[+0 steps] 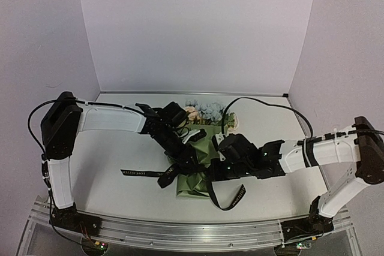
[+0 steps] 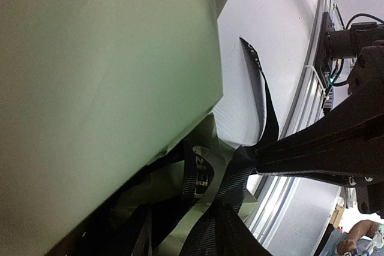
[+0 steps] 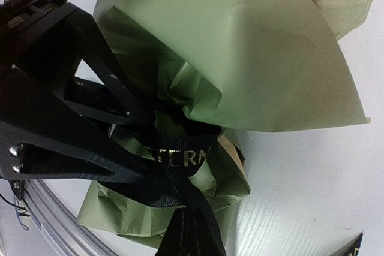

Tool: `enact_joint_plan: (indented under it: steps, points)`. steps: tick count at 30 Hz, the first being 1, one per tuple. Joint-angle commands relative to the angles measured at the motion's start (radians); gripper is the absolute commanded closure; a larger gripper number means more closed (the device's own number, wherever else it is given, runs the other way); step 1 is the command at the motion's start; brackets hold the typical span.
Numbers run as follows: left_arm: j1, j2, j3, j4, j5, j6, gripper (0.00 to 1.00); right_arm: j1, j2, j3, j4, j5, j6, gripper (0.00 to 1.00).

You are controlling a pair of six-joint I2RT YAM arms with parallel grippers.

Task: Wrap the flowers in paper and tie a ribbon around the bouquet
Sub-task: Cross the half-tied ribbon over the folded bouquet.

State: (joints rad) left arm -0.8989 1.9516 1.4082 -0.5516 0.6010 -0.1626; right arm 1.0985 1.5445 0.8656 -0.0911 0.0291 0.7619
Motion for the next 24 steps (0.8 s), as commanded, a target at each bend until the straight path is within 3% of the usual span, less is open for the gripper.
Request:
enact_joint_plan:
  steps: [1,11,24]
  points:
    - [-0.006,0.012,0.046,-0.022,0.017,0.020,0.66,0.008,0.012,-0.013,0.022,0.003,0.015,1.00]
    - [-0.006,-0.013,0.054,-0.001,0.013,0.007,0.99,0.010,0.043,0.017,0.017,-0.011,0.016,1.00]
    - [0.032,-0.085,-0.015,0.122,0.097,-0.070,1.00,-0.001,0.065,-0.001,0.174,0.000,0.019,1.00]
